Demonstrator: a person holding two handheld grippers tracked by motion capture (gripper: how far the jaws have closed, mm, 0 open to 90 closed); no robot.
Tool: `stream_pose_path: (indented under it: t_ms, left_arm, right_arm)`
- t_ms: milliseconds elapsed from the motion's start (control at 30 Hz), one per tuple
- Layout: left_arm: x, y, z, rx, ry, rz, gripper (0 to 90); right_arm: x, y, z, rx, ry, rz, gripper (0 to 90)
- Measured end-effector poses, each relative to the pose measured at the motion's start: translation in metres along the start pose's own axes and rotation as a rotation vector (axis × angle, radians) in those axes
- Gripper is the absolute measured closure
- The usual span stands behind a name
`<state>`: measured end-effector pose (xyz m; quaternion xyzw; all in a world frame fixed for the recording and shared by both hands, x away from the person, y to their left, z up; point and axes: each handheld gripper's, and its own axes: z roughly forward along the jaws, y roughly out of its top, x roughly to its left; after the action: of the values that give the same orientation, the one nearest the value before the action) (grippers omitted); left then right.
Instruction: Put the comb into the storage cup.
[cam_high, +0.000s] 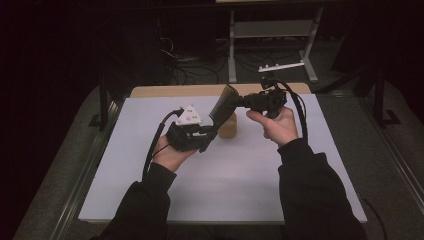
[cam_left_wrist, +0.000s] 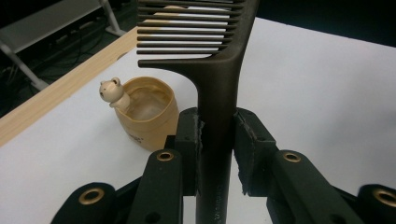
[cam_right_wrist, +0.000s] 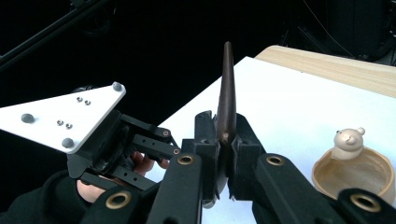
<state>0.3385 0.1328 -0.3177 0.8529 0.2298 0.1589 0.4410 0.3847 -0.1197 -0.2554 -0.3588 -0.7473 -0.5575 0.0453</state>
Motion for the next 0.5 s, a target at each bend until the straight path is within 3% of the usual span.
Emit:
stream_pose_path:
  t_ms: [133,200,500]
  left_arm:
    - [0.002,-0.001,0.002,0.002,-0.038,-0.014,70.8]
    - [0.003,-0.002,0.004,0.029,-0.07,-0.013,63.3]
    - [0.003,-0.006,0.007,0.033,-0.094,-0.017,49.7]
  right_arm:
    - [0.004,0.003,0.001,0.011,-0.016,-0.022,82.9]
    - [0.006,0.005,0.001,0.016,-0.032,-0.036,82.9]
    - [0.008,0.011,0.001,0.029,-0.063,-0.066,83.0]
